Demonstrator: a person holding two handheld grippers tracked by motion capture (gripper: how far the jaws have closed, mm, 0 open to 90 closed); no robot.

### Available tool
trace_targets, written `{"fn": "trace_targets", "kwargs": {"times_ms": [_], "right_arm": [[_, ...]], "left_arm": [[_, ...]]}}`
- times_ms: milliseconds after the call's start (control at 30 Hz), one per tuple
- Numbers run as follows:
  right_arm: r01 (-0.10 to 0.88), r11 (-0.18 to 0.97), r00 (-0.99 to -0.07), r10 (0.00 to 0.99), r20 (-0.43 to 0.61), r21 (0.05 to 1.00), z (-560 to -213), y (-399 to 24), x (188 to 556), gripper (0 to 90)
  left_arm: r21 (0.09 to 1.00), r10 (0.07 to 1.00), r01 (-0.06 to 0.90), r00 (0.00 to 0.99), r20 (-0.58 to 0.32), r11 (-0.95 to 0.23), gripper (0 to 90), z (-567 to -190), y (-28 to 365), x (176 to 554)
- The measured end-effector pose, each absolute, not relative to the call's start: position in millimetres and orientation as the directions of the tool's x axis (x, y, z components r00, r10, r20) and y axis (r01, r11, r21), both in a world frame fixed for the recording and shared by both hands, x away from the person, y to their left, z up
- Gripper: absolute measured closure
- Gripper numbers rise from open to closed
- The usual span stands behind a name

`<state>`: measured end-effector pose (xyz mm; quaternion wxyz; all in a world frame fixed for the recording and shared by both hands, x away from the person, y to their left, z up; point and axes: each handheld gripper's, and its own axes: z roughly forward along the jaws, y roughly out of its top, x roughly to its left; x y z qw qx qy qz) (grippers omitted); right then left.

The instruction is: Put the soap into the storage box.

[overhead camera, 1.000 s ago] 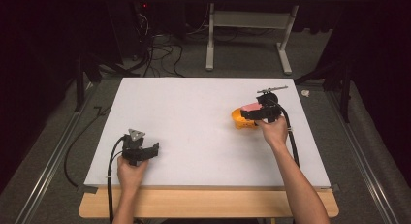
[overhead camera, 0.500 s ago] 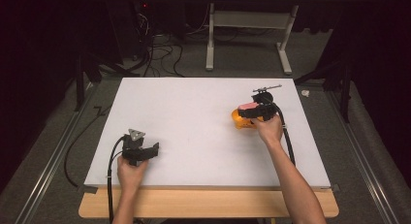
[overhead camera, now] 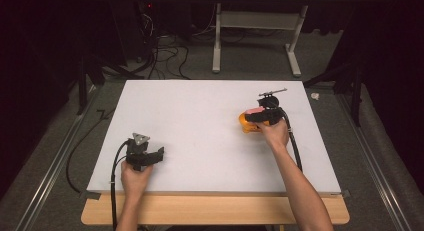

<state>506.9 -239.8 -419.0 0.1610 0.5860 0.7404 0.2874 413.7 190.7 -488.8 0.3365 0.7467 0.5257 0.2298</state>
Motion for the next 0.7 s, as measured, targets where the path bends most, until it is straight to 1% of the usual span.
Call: {"fn": "trace_targets", "kwargs": {"times_ms": [700], "right_arm": [[0.780,0.135,-0.241,0.966,0.094,0.611,-422.2,-237.4,506.5,13.5]], "left_arm": [[0.745,0.940,0.629,0.342,-0.008,-0.223,22.9,-488.8,190.7,413.8]]}}
